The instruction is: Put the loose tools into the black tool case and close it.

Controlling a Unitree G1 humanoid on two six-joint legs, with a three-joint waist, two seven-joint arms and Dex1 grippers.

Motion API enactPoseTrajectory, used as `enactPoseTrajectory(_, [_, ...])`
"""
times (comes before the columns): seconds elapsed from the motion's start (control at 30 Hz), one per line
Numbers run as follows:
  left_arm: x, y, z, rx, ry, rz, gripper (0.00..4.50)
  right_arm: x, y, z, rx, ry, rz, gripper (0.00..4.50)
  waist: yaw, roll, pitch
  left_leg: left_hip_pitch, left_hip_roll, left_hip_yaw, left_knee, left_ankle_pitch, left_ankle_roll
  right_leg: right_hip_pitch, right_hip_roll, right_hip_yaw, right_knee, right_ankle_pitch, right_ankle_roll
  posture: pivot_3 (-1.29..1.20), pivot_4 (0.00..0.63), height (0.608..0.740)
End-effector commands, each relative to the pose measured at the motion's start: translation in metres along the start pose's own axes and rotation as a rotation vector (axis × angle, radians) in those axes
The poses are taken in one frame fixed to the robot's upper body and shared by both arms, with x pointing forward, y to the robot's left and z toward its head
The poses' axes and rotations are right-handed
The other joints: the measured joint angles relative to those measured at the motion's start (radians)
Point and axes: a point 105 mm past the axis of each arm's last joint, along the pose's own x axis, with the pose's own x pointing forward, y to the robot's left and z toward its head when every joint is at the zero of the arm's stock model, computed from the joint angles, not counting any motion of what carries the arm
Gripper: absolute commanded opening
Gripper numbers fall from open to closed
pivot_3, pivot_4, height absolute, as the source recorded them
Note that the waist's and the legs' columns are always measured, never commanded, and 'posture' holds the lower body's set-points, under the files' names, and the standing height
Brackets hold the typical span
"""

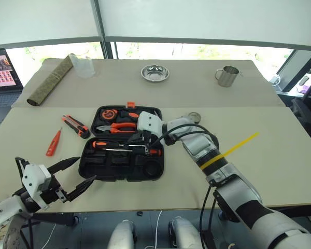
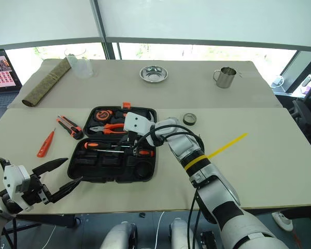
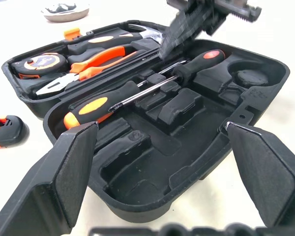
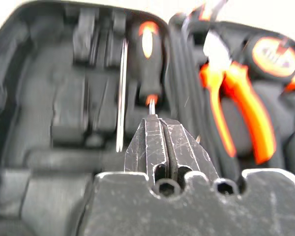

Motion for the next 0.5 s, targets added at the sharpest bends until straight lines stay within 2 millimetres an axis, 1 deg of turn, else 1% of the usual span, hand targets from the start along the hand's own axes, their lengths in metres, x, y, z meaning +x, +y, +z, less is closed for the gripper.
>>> enactPoseTrajectory(0.03, [0.0, -0.002, 0.007, 0.023, -0.018, -0.002, 4.5, 0.003, 0.008, 0.007, -0.007, -0.046, 0.025, 0.02, 0.001, 0.0, 0.0, 0.0, 0.0, 0.0, 0.0, 0.0, 0.0, 0.0, 0.0, 0.0, 0.0, 0.0, 0.0, 0.0, 0.15, 0.74])
enactPoseTrajectory(0.17, [0.0, -0.002, 0.007, 0.022, -0.017, -0.001, 4.5, 0.009, 0.019, -0.009, 0.003, 0.011, 0.068, 0.02, 0.001, 0.0, 0.0, 0.0, 0.0, 0.0, 0.0, 0.0, 0.0, 0.0, 0.0, 0.0, 0.0, 0.0, 0.0, 0.0, 0.15, 0.74])
enactPoseTrajectory(0.3, [0.0, -0.001, 0.008, 0.026, -0.014, 0.001, 4.5, 0.009, 0.027, -0.028, 0.013, 0.084, 0.101, 0.02, 0.001, 0.0, 0.0, 0.001, 0.0, 0.0, 0.0, 0.0, 0.0, 0.0, 0.0, 0.0, 0.0, 0.0, 0.0, 0.0, 0.15, 0.74])
enactPoseTrajectory(0.43, [0.0, -0.001, 0.008, 0.028, -0.012, 0.001, 4.5, 0.009, 0.025, -0.038, 0.028, 0.124, 0.091, 0.02, 0.002, 0.0, 0.0, 0.001, 0.0, 0.0, 0.0, 0.0, 0.0, 0.001, 0.0, 0.0, 0.0, 0.0, 0.0, 0.0, 0.15, 0.74])
enactPoseTrajectory(0.5, [0.0, -0.001, 0.008, 0.027, -0.011, 0.001, 4.5, 0.011, 0.027, -0.042, 0.009, 0.149, 0.107, 0.02, 0.002, -0.001, -0.001, 0.002, 0.0, 0.0, 0.0, 0.0, 0.0, 0.002, 0.0, 0.0, 0.0, 0.0, 0.0, 0.0, 0.15, 0.74])
